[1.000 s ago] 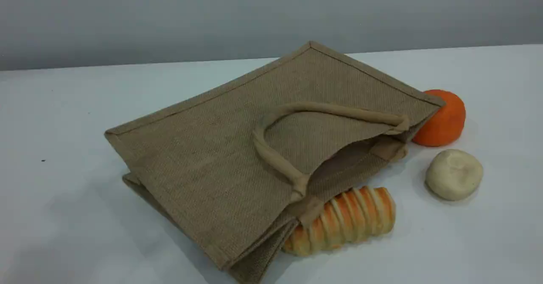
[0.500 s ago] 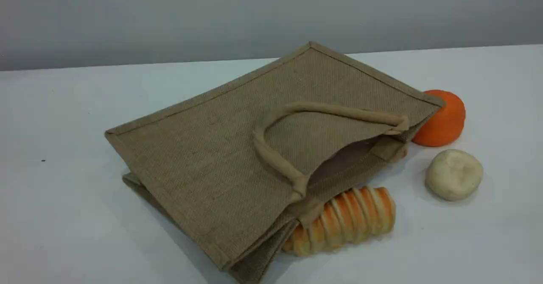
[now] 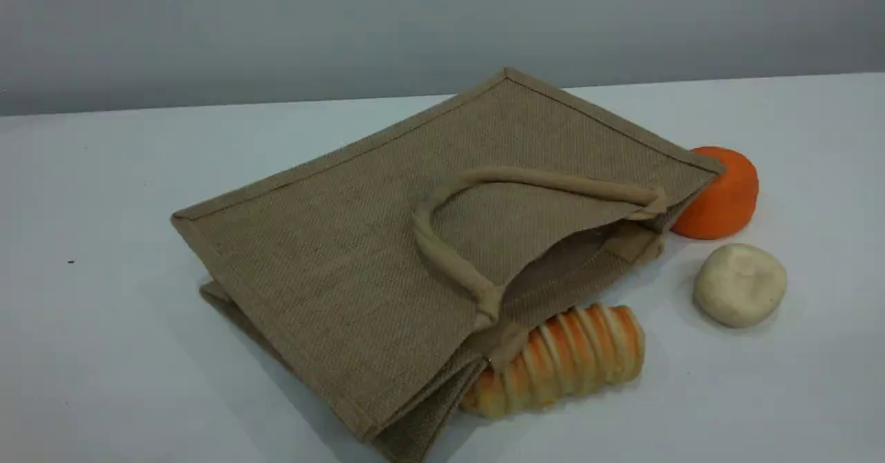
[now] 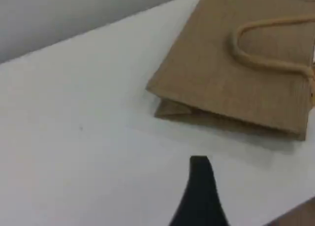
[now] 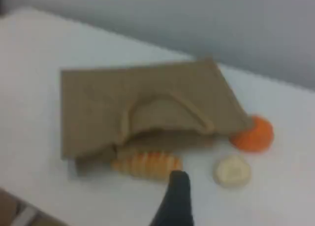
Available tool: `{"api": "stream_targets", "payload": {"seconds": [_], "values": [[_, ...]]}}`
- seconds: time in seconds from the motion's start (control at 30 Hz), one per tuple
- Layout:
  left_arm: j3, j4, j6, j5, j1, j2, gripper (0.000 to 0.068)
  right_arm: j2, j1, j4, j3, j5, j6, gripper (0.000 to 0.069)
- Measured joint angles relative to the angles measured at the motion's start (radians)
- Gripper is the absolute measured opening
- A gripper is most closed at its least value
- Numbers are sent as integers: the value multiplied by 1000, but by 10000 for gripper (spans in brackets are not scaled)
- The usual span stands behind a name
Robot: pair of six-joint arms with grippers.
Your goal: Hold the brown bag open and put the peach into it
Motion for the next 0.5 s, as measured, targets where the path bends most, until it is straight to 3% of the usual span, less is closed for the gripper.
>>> {"api": "stream_targets", "payload": {"seconds": [0.27, 0.5], "values": [[145, 0, -72, -86, 0, -7, 507, 1, 0, -56, 203, -78, -1, 586], [160, 34, -117, -86, 0, -7, 507, 1, 0, -74, 245, -112, -1, 586]]}}
